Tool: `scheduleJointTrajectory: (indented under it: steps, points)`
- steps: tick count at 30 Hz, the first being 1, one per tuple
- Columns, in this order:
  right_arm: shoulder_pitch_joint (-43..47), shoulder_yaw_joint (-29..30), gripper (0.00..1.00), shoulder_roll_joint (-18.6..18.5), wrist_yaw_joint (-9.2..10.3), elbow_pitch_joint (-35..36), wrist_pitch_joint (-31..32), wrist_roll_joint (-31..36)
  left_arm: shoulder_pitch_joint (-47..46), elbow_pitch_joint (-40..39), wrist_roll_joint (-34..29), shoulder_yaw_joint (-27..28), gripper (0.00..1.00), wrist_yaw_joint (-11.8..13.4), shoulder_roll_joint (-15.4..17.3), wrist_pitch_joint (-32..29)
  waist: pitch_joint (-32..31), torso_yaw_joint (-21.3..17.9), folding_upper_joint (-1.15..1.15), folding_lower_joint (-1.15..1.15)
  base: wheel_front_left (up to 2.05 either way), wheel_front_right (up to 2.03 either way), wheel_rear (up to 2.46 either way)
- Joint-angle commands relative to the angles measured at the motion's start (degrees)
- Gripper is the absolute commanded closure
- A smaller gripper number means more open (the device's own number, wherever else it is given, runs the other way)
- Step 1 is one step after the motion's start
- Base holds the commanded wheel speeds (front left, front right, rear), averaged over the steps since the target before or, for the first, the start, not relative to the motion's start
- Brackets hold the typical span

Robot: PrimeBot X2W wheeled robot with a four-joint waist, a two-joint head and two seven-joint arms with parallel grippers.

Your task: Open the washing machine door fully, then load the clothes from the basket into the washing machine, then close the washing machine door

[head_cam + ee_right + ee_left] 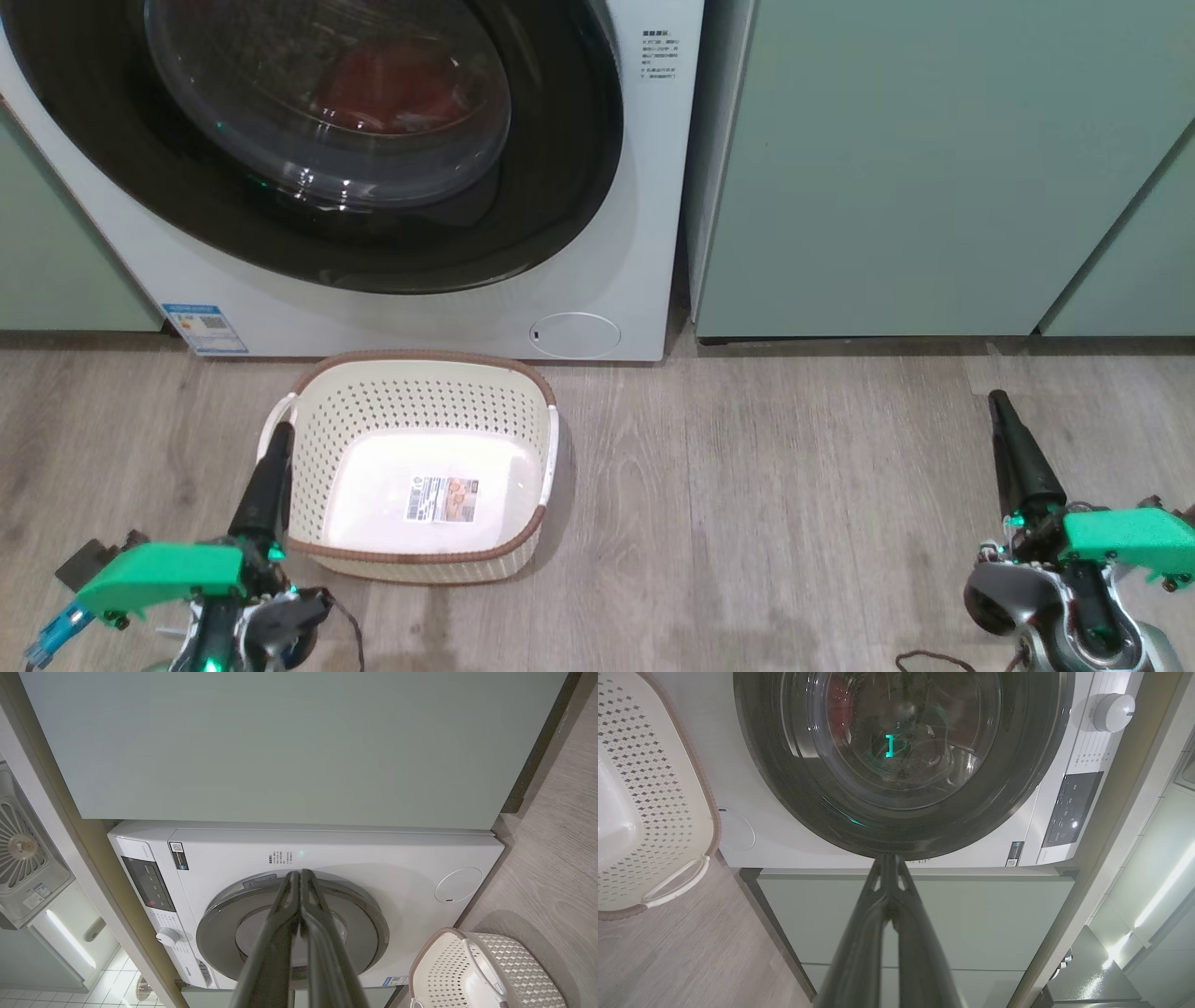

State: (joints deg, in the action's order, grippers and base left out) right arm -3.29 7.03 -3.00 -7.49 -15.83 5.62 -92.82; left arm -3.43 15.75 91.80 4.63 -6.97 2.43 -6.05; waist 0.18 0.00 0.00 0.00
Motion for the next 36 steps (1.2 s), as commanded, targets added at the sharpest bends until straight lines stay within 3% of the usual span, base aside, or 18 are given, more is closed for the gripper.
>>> scheduleJointTrajectory:
  steps: [1, 36]
  points:
    - [-2.8, -1.0, 1.0, -0.3, 0.0, 1.8, 0.5, 0.2, -2.8, -1.7, 0.3, 1.9, 1.0, -0.5, 0.5, -0.5, 0.0, 0.0, 0.0, 0.0, 0.0, 0.0, 0.0]
    - [-2.9, -0.8, 1.0, -0.1, 0.0, 1.8, 0.6, 0.4, -2.8, -1.7, 0.3, 1.9, 1.0, -0.5, 0.4, -0.5, 0.0, 0.0, 0.0, 0.0, 0.0, 0.0, 0.0]
